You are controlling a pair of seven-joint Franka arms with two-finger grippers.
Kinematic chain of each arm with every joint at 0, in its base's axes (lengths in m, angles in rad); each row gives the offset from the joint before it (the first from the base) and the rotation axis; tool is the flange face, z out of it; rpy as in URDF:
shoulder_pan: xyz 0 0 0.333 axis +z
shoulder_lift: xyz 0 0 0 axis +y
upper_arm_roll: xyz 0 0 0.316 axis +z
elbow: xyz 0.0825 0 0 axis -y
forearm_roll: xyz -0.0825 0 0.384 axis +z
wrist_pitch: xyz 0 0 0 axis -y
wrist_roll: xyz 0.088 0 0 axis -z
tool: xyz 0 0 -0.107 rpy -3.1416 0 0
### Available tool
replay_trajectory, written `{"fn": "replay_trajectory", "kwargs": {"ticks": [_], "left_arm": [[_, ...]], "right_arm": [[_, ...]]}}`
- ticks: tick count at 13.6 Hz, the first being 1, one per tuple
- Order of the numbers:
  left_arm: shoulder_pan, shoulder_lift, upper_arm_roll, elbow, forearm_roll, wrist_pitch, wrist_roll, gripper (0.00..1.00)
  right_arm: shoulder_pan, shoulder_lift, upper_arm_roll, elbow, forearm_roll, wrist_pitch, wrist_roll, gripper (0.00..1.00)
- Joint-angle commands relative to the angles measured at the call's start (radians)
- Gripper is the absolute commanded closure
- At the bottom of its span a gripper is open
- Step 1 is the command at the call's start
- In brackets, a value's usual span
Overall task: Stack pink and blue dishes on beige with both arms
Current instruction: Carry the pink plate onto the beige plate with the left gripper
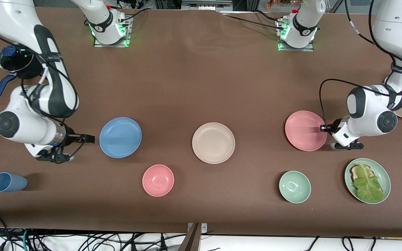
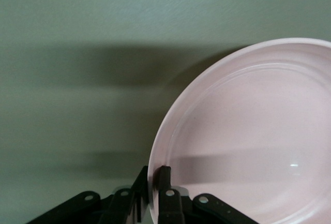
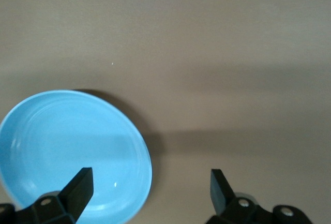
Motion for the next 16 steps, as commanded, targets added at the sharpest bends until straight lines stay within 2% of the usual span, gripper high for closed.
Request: {"fn": "replay_trajectory", "kwargs": {"ticks": [1,5,7,10,13,16], "left_arm": [[-0.059,0.009,-0.004,0.086,-0.024,-0.105,-0.115,1.0],[-0.067,-0.005,-0.086,0.187,-0.059,-0.26,-0.253,1.0],[-0.067,-0.005,-0.161,0.258,-0.093,-0.337,-0.359,1.0],[-0.079,0.007,-0.27,0.322,-0.171,-0.345,-0.523,1.0],[-0.187,0.065,-0.281,0.382,-0.26,-0.313,-0.592,1.0],[-0.283,0.162,-0.275,0.451,-0.262,-0.236,-0.669,1.0]], "right_arm": [[0.0,-0.016,0.018,-0.116,0.007,0.127,0.005,0.0],[0.0,-0.016,0.022,-0.151,0.007,0.149,0.005,0.01],[0.0,-0.013,0.022,-0.187,0.007,0.195,0.005,0.01],[0.0,-0.011,0.028,-0.224,0.007,0.238,0.007,0.01],[0.0,-0.008,0.035,-0.228,0.007,0.238,0.016,0.02],[0.0,-0.005,0.035,-0.231,0.007,0.238,0.016,0.05]]}}
